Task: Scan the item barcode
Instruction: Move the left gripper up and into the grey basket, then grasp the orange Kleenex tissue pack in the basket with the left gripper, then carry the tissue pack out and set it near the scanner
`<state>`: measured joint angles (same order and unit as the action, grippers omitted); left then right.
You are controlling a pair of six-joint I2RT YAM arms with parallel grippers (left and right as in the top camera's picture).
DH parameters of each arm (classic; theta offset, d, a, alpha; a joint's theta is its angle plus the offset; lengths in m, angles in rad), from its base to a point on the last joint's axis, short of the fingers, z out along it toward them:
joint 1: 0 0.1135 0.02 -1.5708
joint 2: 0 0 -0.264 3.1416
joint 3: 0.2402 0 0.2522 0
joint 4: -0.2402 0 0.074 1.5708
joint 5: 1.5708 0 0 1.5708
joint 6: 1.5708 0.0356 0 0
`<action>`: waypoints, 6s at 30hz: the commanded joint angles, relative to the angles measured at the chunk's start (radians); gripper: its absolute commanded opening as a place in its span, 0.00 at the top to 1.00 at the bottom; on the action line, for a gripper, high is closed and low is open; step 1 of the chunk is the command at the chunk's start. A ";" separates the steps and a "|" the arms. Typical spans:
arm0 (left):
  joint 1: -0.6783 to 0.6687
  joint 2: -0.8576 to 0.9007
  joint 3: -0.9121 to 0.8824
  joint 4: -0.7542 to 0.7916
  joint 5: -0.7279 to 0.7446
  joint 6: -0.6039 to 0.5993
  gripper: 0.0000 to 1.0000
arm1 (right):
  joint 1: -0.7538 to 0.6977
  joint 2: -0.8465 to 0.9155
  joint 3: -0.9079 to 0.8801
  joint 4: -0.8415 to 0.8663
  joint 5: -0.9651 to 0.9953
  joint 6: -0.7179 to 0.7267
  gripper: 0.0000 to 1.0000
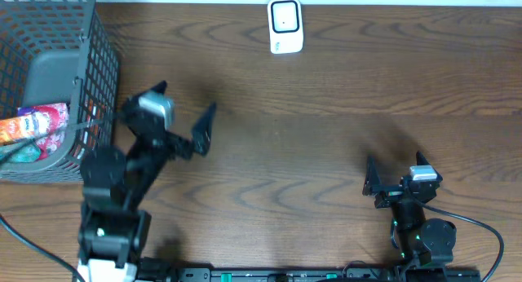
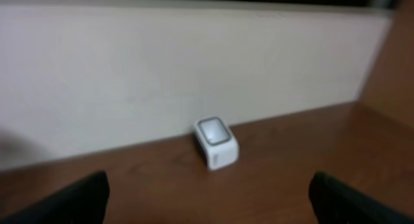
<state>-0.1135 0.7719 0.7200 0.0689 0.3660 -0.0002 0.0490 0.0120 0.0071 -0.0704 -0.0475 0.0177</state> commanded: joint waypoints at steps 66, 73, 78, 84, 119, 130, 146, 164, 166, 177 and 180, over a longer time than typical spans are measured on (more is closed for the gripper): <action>0.719 1.275 1.243 -1.089 -0.383 0.108 0.02 | -0.008 -0.005 -0.001 -0.004 0.009 0.003 0.01; 0.719 1.275 1.146 -1.083 -0.465 0.183 0.02 | -0.008 -0.005 -0.001 -0.004 0.009 0.003 0.01; 0.720 1.275 1.043 -1.019 -0.589 0.183 0.02 | -0.008 -0.005 -0.001 -0.004 0.009 0.003 0.01; 0.733 1.275 1.003 -0.959 -0.663 0.166 0.02 | -0.008 -0.005 -0.001 -0.004 0.009 0.003 0.01; 0.767 1.269 0.906 -0.912 -0.663 0.145 0.93 | -0.008 -0.005 -0.001 -0.004 0.009 0.003 0.01; 0.736 1.116 0.942 -0.823 -0.607 -0.026 0.93 | -0.008 -0.005 -0.001 -0.004 0.009 0.003 0.01; 0.683 0.943 0.942 -0.681 -0.233 -0.031 0.92 | -0.008 -0.005 -0.001 -0.004 0.009 0.003 0.01; 0.679 0.927 0.938 -0.705 -0.163 -0.066 0.93 | -0.008 -0.005 -0.001 -0.004 0.009 0.003 0.01; 0.678 0.901 0.938 -0.675 -0.159 -0.066 0.93 | -0.008 -0.005 -0.001 -0.004 0.009 0.003 0.01; 0.676 0.706 0.938 -0.552 -0.037 -0.163 0.93 | -0.008 -0.005 -0.001 -0.004 0.009 0.003 0.01; 0.656 0.683 0.938 -0.544 0.086 -0.163 0.93 | -0.008 -0.005 -0.001 -0.004 0.009 0.003 0.01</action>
<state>0.5636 1.4624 1.6444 -0.4797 0.2996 -0.1402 0.0490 0.0120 0.0071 -0.0704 -0.0471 0.0174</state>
